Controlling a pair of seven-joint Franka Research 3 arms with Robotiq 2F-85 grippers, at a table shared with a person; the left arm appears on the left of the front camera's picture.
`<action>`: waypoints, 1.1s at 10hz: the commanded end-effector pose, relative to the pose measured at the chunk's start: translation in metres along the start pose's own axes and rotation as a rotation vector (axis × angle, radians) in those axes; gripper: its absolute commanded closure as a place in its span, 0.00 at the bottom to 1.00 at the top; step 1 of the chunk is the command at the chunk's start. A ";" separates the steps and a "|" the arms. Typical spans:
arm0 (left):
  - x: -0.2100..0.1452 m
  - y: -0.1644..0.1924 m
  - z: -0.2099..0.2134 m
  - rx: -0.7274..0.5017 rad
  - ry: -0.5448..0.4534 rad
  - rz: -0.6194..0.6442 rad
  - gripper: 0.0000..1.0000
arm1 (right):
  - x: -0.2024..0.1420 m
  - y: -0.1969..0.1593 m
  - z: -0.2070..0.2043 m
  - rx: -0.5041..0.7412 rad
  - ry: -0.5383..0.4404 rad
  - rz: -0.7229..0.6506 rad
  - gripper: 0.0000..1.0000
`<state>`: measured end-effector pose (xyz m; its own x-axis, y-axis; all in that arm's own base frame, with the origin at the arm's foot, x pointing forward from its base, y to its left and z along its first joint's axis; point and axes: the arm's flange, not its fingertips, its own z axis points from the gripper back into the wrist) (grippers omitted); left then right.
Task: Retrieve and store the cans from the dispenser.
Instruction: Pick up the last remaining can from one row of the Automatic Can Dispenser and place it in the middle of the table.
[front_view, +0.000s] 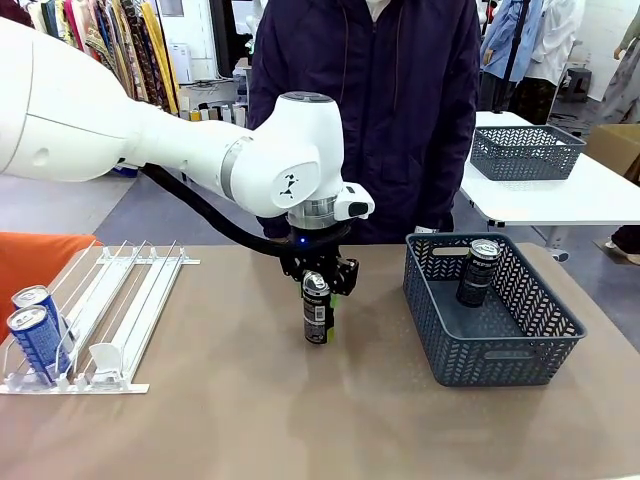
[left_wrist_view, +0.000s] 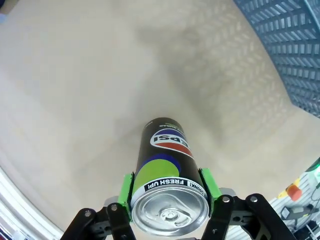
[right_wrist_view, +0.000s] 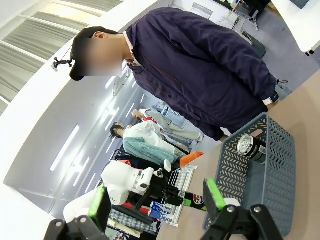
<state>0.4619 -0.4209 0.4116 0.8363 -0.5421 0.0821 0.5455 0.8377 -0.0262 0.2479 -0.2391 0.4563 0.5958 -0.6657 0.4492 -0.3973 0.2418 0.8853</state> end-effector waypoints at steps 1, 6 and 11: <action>-0.007 0.004 0.009 0.019 0.001 -0.004 0.00 | 0.003 0.005 -0.002 0.014 -0.022 -0.009 0.00; -0.021 0.018 0.043 0.023 -0.070 0.035 0.00 | 0.003 0.005 -0.002 0.014 -0.022 -0.009 0.00; -0.147 0.145 0.178 -0.298 -0.356 0.132 0.00 | 0.003 0.005 -0.002 0.014 -0.022 -0.009 0.00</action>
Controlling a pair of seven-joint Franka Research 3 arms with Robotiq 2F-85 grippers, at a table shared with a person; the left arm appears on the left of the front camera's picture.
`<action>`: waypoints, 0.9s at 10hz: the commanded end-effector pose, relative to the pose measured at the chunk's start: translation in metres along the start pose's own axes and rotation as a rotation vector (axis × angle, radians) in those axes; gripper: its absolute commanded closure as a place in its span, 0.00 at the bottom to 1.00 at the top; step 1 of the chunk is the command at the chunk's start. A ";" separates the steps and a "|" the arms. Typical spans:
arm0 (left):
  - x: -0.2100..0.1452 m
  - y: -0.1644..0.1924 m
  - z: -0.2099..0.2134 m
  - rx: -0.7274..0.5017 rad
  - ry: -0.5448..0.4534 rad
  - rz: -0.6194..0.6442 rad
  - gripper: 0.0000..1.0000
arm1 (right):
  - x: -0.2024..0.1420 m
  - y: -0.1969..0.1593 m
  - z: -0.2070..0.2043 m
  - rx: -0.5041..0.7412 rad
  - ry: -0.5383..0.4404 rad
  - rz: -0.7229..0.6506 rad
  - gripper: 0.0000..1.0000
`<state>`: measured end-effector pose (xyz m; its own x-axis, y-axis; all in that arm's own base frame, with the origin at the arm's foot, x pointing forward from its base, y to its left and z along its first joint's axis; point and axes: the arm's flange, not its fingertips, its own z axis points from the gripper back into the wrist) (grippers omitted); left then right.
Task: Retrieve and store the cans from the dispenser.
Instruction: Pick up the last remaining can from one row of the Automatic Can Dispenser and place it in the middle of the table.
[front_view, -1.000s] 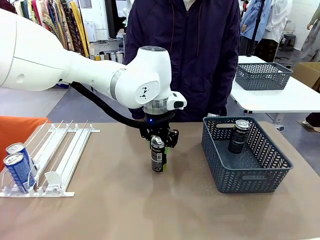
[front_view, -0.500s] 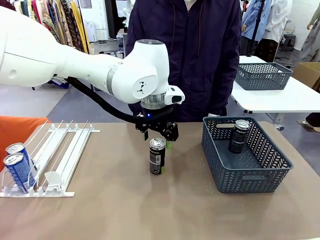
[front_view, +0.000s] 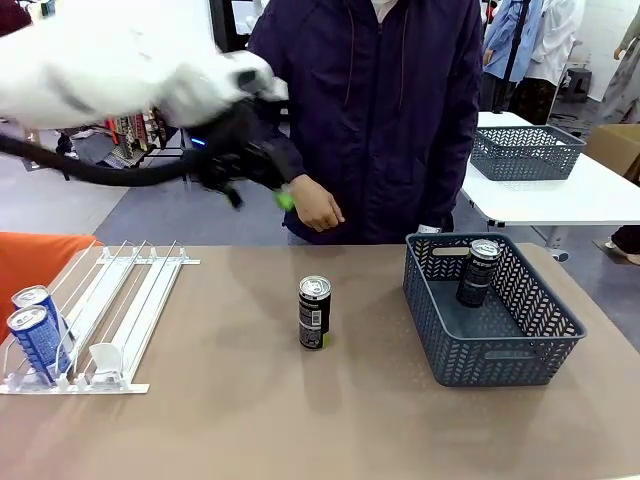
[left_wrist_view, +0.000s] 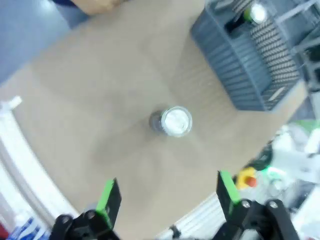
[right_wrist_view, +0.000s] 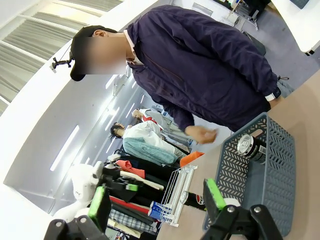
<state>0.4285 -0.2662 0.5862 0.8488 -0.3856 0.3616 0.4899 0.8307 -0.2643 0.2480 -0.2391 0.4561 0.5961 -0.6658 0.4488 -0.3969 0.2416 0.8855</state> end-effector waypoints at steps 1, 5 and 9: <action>-0.072 0.083 0.044 -0.154 -0.116 0.111 0.00 | 0.003 0.005 -0.002 0.014 -0.022 -0.008 0.00; -0.202 0.201 0.079 -0.568 -0.455 0.184 0.00 | 0.003 0.005 -0.002 0.014 -0.022 -0.008 0.00; -0.271 0.245 0.015 -0.799 -0.576 0.365 0.00 | 0.003 0.005 -0.002 0.014 -0.022 -0.008 0.00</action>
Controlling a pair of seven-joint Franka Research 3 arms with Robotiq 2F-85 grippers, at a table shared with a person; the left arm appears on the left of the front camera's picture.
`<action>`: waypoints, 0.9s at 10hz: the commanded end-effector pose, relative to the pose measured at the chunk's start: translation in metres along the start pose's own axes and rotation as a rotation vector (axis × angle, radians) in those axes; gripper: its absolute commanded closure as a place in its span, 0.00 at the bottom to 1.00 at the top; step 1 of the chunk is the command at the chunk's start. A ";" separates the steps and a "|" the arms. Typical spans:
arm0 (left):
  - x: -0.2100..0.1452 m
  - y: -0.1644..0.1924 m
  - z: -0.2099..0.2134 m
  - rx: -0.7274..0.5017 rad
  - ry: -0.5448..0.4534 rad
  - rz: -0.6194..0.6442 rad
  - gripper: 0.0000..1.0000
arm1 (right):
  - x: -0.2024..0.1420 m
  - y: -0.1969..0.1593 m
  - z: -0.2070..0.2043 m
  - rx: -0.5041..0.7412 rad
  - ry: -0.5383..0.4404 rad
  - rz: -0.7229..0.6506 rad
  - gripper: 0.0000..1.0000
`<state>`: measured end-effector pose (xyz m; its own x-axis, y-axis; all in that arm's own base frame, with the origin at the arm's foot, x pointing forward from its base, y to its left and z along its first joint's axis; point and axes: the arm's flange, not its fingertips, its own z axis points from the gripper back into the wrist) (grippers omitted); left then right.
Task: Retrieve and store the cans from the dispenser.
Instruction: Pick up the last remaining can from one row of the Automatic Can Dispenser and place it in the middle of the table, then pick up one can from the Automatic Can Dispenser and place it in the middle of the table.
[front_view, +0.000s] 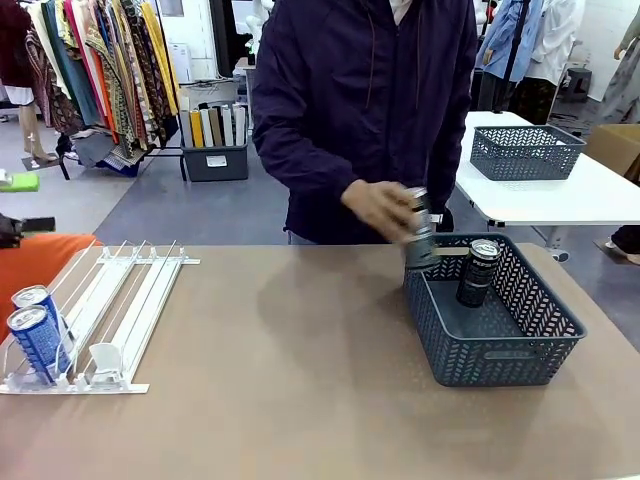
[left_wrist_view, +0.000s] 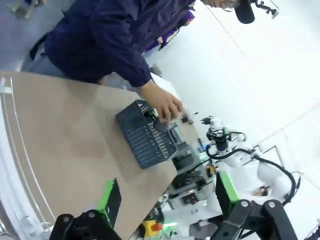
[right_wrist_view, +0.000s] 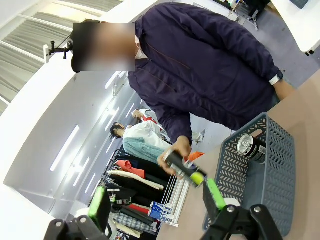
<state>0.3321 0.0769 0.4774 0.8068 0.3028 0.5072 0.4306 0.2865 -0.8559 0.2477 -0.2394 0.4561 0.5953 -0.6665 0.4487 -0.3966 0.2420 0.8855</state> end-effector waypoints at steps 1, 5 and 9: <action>0.003 -0.023 -0.004 0.043 0.008 -0.058 0.00 | 0.003 0.005 -0.003 0.015 -0.021 -0.008 0.00; 0.003 -0.023 -0.004 0.043 0.008 -0.058 0.00 | 0.003 0.005 -0.003 0.015 -0.021 -0.008 0.00; 0.003 -0.023 -0.004 0.043 0.008 -0.058 0.00 | 0.003 0.005 -0.003 0.015 -0.021 -0.008 0.00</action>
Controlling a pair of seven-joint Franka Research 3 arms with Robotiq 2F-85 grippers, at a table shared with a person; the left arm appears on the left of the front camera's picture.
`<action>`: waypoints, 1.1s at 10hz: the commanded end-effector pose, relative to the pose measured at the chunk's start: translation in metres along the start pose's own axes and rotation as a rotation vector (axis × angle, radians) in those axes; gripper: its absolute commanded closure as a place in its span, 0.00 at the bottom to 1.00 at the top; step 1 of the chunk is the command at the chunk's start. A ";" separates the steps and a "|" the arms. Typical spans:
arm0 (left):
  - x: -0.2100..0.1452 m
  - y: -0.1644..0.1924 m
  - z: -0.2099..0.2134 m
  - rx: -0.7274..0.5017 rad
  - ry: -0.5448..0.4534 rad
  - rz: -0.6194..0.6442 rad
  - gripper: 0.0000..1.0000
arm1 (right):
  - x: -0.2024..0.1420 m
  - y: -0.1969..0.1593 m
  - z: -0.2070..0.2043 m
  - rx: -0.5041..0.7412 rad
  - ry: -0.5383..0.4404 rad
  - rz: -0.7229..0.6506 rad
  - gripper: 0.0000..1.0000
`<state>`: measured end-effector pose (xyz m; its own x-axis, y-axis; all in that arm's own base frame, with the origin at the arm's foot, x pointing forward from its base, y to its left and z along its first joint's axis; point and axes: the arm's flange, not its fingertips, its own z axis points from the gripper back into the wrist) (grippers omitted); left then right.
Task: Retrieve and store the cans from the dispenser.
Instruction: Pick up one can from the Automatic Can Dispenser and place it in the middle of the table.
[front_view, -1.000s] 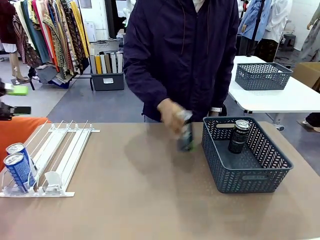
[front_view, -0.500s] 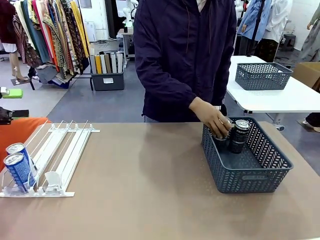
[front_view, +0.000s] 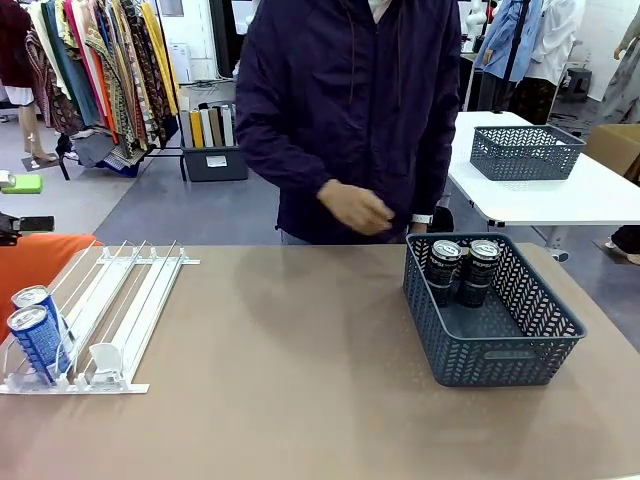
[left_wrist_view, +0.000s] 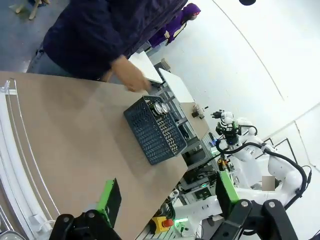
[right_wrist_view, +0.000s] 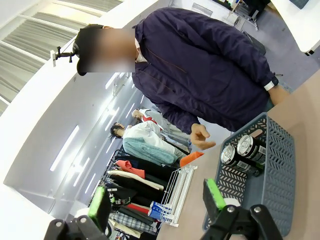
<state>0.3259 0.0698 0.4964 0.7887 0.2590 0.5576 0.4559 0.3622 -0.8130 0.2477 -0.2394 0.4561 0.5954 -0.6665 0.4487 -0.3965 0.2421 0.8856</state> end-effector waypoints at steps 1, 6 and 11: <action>0.001 -0.002 -0.002 -0.020 -0.017 0.007 0.00 | 0.003 0.005 -0.003 0.015 -0.021 -0.008 0.00; -0.020 -0.046 0.016 0.865 0.300 0.047 0.00 | 0.003 0.005 -0.003 0.015 -0.021 -0.008 0.00; -0.015 -0.032 -0.029 1.157 0.636 0.271 0.00 | 0.003 0.005 -0.003 0.015 -0.021 -0.008 0.00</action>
<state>0.2987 0.0251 0.4893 0.9918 0.1187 0.0474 -0.1142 0.9895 -0.0886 0.2477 -0.2394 0.4562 0.5954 -0.6664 0.4488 -0.3965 0.2421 0.8855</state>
